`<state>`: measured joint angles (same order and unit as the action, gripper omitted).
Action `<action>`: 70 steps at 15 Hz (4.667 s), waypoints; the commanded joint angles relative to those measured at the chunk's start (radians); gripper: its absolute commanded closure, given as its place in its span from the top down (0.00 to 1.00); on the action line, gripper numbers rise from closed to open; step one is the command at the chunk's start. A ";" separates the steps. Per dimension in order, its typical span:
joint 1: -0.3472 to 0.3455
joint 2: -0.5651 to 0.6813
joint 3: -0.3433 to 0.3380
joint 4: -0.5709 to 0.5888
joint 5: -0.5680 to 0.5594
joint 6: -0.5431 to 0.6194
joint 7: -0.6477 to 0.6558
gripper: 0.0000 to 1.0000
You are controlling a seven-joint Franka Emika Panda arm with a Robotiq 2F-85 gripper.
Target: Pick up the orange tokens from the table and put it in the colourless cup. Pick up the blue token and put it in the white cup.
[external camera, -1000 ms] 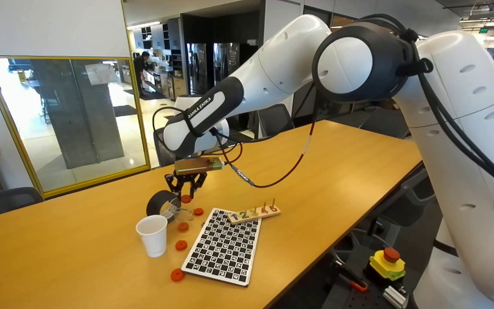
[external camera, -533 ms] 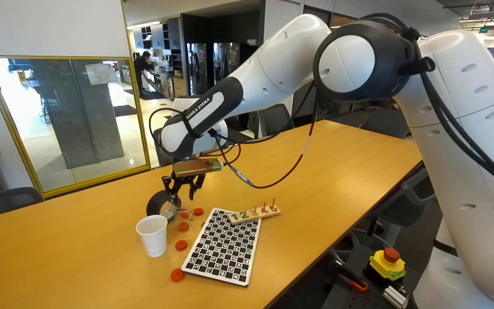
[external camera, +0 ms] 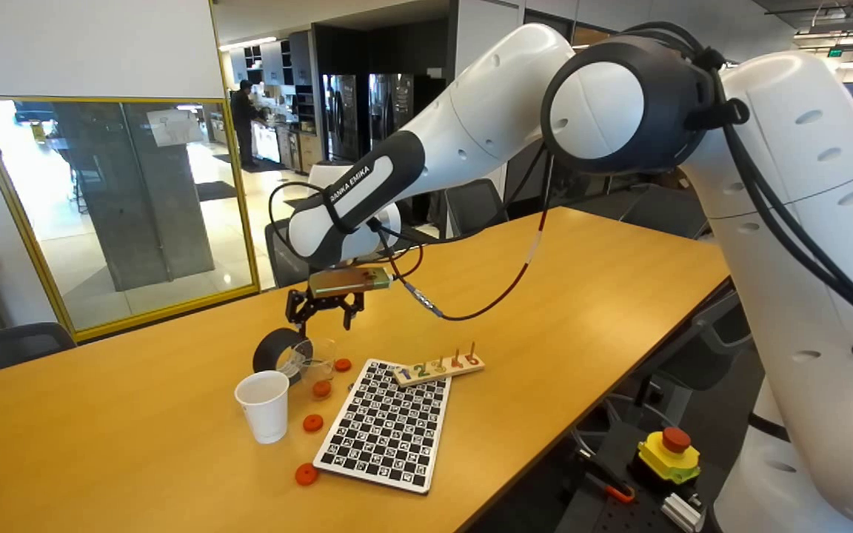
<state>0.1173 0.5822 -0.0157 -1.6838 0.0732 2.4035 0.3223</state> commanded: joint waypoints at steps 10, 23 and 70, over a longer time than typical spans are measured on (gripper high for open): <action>-0.019 0.132 -0.085 0.156 0.045 -0.084 0.285 1.00; -0.039 0.345 -0.066 0.379 0.137 -0.137 0.559 1.00; -0.059 -0.011 0.042 0.065 0.063 -0.101 0.075 0.17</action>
<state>0.0844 0.6183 -0.0260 -1.5461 0.0766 2.2704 0.5472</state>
